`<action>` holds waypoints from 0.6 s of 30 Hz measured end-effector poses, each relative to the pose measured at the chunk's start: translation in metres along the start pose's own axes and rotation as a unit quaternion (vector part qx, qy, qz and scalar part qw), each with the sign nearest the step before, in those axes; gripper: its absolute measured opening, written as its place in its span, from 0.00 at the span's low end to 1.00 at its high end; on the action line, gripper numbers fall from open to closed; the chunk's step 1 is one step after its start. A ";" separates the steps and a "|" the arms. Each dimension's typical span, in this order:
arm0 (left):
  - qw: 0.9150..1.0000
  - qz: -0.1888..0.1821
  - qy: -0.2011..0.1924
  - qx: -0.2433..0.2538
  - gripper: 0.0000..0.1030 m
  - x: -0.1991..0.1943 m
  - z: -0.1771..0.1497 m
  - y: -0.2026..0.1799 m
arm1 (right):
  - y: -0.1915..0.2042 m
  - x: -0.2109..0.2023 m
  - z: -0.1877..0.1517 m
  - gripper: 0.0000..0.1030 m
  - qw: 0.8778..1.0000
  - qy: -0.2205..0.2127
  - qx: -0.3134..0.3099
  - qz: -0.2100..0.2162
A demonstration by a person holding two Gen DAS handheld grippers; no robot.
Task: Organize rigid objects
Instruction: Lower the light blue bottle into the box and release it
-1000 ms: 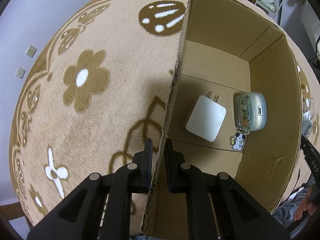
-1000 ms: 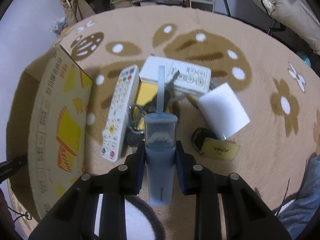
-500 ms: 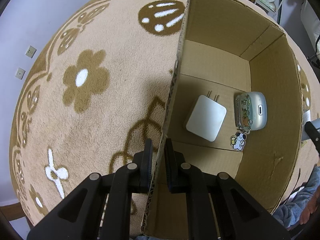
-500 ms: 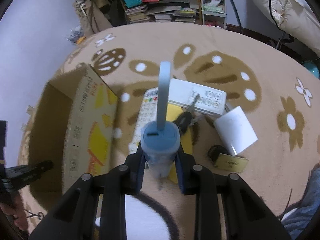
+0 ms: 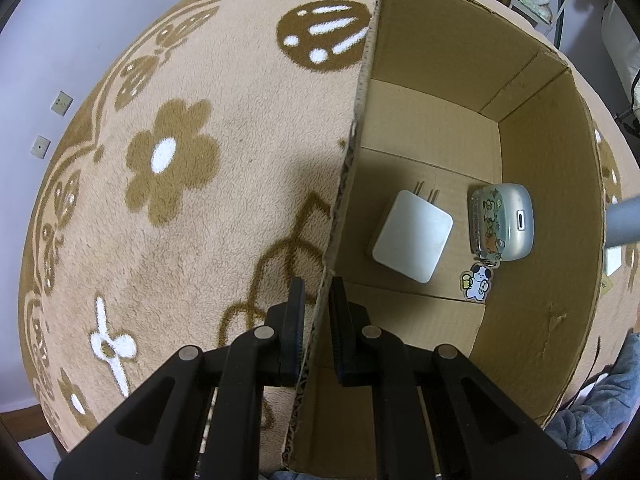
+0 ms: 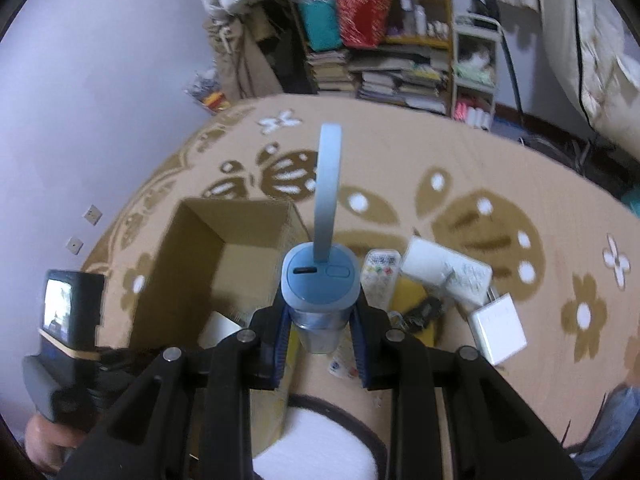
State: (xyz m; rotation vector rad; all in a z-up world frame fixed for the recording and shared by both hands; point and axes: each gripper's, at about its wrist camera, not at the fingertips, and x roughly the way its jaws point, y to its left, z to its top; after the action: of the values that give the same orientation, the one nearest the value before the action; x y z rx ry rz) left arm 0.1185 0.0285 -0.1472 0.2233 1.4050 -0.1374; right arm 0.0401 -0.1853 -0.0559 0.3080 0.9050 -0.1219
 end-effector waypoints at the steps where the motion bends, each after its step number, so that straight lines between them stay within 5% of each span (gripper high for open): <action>1: 1.000 0.000 0.000 0.001 0.10 0.000 0.000 0.000 | 0.004 -0.002 0.002 0.28 1.000 -0.004 -0.003 0.003; 9: 1.000 0.004 -0.010 0.009 0.10 -0.003 -0.001 -0.003 | 0.030 0.003 0.005 0.28 0.998 -0.038 -0.022 0.053; 18: 1.000 0.006 -0.008 0.010 0.10 -0.003 0.000 -0.005 | 0.049 0.041 -0.009 0.28 0.995 -0.017 -0.030 0.096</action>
State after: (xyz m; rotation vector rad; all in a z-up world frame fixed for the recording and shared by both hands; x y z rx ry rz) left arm 0.1169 0.0240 -0.1449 0.2467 1.3876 -0.1437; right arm 0.0696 -0.1348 -0.0834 0.3358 0.8393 0.0778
